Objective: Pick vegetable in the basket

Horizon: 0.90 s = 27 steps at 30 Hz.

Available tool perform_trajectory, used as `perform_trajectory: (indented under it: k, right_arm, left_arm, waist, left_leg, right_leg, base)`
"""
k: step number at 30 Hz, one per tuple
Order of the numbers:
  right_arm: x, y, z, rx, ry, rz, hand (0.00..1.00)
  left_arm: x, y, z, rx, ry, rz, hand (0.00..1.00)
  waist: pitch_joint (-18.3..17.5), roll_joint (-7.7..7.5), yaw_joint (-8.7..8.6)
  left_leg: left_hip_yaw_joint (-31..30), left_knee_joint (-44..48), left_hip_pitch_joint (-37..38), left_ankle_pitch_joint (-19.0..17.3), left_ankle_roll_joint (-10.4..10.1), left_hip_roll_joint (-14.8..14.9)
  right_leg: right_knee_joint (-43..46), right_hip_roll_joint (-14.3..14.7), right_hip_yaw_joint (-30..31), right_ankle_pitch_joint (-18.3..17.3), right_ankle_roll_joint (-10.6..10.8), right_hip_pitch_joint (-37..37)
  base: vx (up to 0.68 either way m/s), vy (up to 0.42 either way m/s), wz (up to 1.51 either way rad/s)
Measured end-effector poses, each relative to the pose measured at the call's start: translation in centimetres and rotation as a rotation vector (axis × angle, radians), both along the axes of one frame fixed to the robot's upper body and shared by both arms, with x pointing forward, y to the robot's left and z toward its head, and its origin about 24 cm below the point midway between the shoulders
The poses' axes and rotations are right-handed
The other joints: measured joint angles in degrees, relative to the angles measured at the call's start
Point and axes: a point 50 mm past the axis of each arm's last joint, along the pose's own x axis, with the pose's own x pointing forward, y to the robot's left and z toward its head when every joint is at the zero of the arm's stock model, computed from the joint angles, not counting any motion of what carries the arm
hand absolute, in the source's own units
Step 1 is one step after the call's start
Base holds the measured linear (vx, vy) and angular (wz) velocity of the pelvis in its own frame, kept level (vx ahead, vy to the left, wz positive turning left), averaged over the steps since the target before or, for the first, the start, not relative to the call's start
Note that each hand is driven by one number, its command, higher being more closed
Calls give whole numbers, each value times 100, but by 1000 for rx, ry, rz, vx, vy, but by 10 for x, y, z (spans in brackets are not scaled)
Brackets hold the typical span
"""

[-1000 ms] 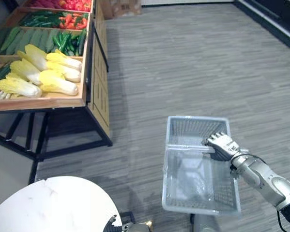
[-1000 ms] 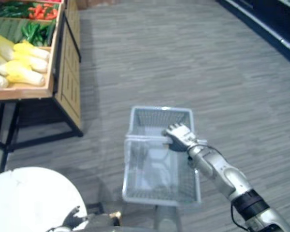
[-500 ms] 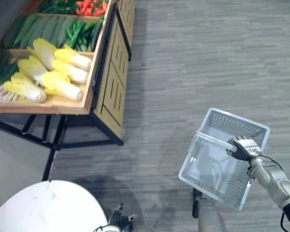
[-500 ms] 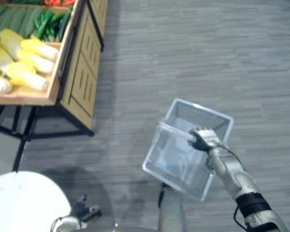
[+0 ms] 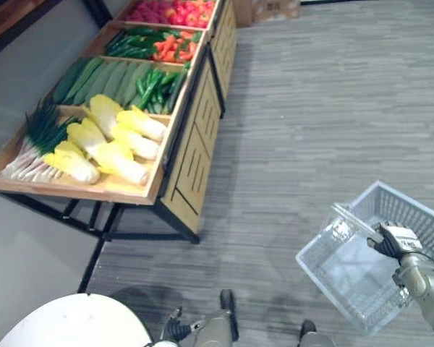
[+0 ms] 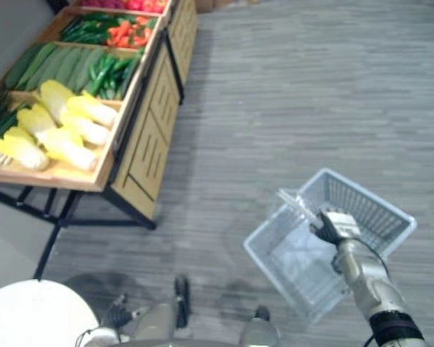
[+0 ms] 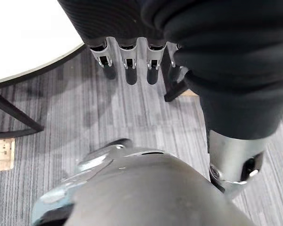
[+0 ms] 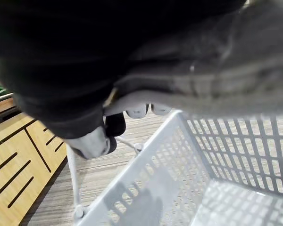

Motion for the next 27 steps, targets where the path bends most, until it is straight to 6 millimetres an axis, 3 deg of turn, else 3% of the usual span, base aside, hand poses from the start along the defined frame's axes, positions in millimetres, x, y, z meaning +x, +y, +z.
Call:
perform_trajectory:
  k: [1,3,5,7,10,11,12,13,14,15,16,17,18,19,20,21,22,24,26,27]
  right_arm:
    - [-2,3,-5,16,12,-2,100]
    - [-4,19,-16,62,27,37,100]
    - [0,24,-14,74,10,51,100]
    - [5,29,-13,93,-6,59,100]
    - [-1,31,-24,119,25,32,100]
    - [-3,34,-30,143,32,8,100]
    - [-1,34,-28,164,-7,-20,100]
    - [-2,33,-28,169,-8,-32,100]
    - [-8,32,-33,178,5,-55,100]
    - [-10,33,-36,188,8,-64,100]
    - [-11,34,-39,204,7,-83,100]
    - [-13,31,-40,201,13,-102,100]
    - [-13,29,-41,200,16,-114,100]
    - [-16,22,-42,195,22,-152,100]
    - [-17,20,-42,194,22,-163,100]
    - [-19,17,-42,193,14,-176,100]
    - [-19,17,-42,193,12,-179,100]
    - [-27,10,-44,197,15,-226,100]
    - [-34,8,-49,207,28,-263,100]
    - [-39,6,-52,207,42,-279,100]
  left_arm:
    - [-1,1,0,3,4,1,0]
    - [-4,15,2,35,10,17,0]
    - [-5,18,2,42,13,21,0]
    - [-9,19,1,47,23,19,0]
    - [-15,19,-1,50,53,11,0]
    - [-19,21,-1,58,66,2,0]
    - [-20,23,-1,67,74,-18,0]
    - [-19,24,0,72,76,-29,0]
    - [-18,26,1,83,76,-56,0]
    - [-18,28,1,88,76,-58,0]
    - [-18,30,1,92,78,-57,0]
    - [-17,33,2,101,75,-59,0]
    - [-17,33,2,100,74,-60,0]
    - [-15,31,2,97,70,-61,0]
    - [-14,31,2,96,68,-61,0]
    - [-12,31,3,97,62,-60,0]
    - [-11,32,3,97,58,-60,0]
    - [4,31,7,99,13,-64,0]
    - [5,30,8,94,-2,-52,0]
    - [4,33,8,97,-5,-23,0]
  waist:
    - [-14,-102,10]
    - [-150,-490,141]
    - [-171,-571,187]
    - [-189,-584,238]
    - [-204,-652,216]
    - [-240,-739,179]
    - [-240,-812,155]
    - [-237,-826,143]
    - [-253,-769,120]
    - [-226,-788,122]
    - [-230,-851,113]
    - [-193,-808,46]
    - [-192,-816,-4]
    - [-175,-823,-76]
    - [-175,-823,-102]
    - [-178,-818,-164]
    - [-178,-818,-163]
    - [-200,-854,-144]
    - [-243,-922,-158]
    - [-285,-960,-160]
  left_leg:
    - [82,61,32,84,46,-88]
    - [264,413,-34,-308,228,-464]
    - [341,849,-136,-634,291,-594]
    - [467,1085,-102,-903,322,-632]
    - [596,835,259,-1054,444,-776]
    - [614,761,445,-1116,519,-831]
    - [611,764,629,-1229,606,-923]
    - [567,744,747,-1273,648,-969]
    - [442,659,1032,-1362,755,-1002]
    - [381,673,1139,-1422,819,-1003]
    - [271,672,1304,-1509,901,-996]
    - [107,672,1445,-1607,918,-976]
    - [2,673,1507,-1650,925,-972]
    - [-193,668,1635,-1759,935,-974]
    - [-271,671,1672,-1802,930,-972]
    - [-521,672,1737,-1840,805,-973]
    - [-563,673,1745,-1855,781,-973]
    - [-1181,663,1853,-2007,525,-986]
    - [-1521,684,1963,-2134,325,-972]
    - [-1767,817,1990,-2259,188,-920]
  right_leg:
    - [-20,-71,-3,-29,45,98]
    - [-250,-459,26,-7,88,263]
    - [-383,-624,165,188,366,381]
    - [-330,-731,327,303,434,393]
    - [1185,-964,766,339,494,-266]
    - [2359,-1107,1090,509,396,-824]
    - [3346,-1183,1411,1057,34,-1316]
    - [3697,-1175,1554,1470,-76,-1475]
    - [4304,-1071,1870,2039,-42,-1682]
    - [4665,-965,1988,1769,-75,-1812]
    - [5072,-771,1958,982,-199,-2051]
    - [4968,-613,1652,432,-313,-2170]
    - [4757,-560,1476,297,-366,-2201]
    - [3989,-440,1210,211,-422,-2273]
    - [3531,-371,1193,214,-419,-2288]
    - [2208,-221,1311,307,-280,-2237]
    - [1995,-196,1366,321,-259,-2249]
    - [524,-135,1918,448,-128,-2175]
    - [514,-275,1892,475,-90,-2071]
    - [623,-352,1649,898,58,-1959]
  base:
    - [292,282,22]
    - [284,227,9]
    - [284,229,-9]
    - [204,170,-28]
    - [194,173,-20]
    - [188,143,-3]
    - [199,131,6]
    - [230,138,24]
    - [215,108,31]
    - [280,94,37]
    - [290,55,50]
    - [283,42,59]
    - [364,11,84]
    - [318,-13,69]
    - [496,-84,97]
    - [302,-75,67]
    - [409,-149,94]
    - [471,-295,126]
    - [397,-359,139]
    - [448,-500,132]
